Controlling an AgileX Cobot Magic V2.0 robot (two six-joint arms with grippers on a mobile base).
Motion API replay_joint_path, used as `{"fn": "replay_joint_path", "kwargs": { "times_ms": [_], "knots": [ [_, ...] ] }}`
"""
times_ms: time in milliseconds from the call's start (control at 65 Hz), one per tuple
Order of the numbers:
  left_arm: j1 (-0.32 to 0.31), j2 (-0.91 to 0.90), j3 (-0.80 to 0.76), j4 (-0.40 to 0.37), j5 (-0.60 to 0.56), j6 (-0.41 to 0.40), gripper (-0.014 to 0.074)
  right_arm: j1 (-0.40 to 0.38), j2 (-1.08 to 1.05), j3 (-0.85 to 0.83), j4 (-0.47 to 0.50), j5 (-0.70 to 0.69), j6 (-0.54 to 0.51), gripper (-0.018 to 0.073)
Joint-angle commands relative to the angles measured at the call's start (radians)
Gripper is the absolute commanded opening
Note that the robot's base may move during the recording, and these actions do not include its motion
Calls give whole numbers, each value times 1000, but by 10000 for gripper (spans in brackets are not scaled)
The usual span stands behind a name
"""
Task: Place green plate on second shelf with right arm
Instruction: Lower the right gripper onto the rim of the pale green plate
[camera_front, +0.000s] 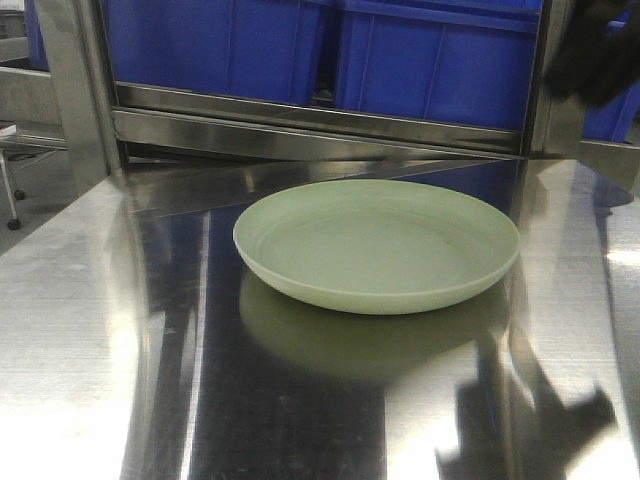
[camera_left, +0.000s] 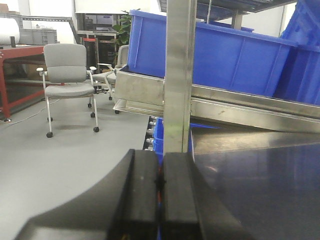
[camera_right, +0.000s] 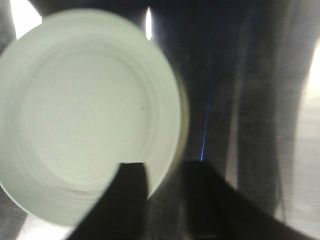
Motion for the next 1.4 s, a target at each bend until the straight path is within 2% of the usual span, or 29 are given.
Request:
{"fn": "replay_joint_path", "kwargs": {
  "times_ms": [0, 62, 169, 554, 1108, 1246, 1385],
  "knots": [
    [-2, -15, 42, -7, -83, -6, 130, 8, 75, -79, 72, 26, -16, 536],
    [-2, -15, 42, -7, -83, -6, 130, 9, 136, -100, 102, 54, -16, 578],
    [-2, -15, 42, -7, -83, -6, 130, 9, 206, -109, 130, 62, -16, 572],
    [-2, -15, 42, -7, -83, -6, 130, 9, 241, -108, 135, 2, -13, 572],
    [-2, -15, 42, -7, -83, -6, 130, 9, 317, -108, 137, -7, -13, 568],
    [-2, -15, 42, -7, -83, -6, 130, 9, 326, -108, 143, -4, -13, 475],
    [-2, -15, 42, -7, -83, -6, 130, 9, 328, -108, 143, -11, -13, 302]
  ]
}}
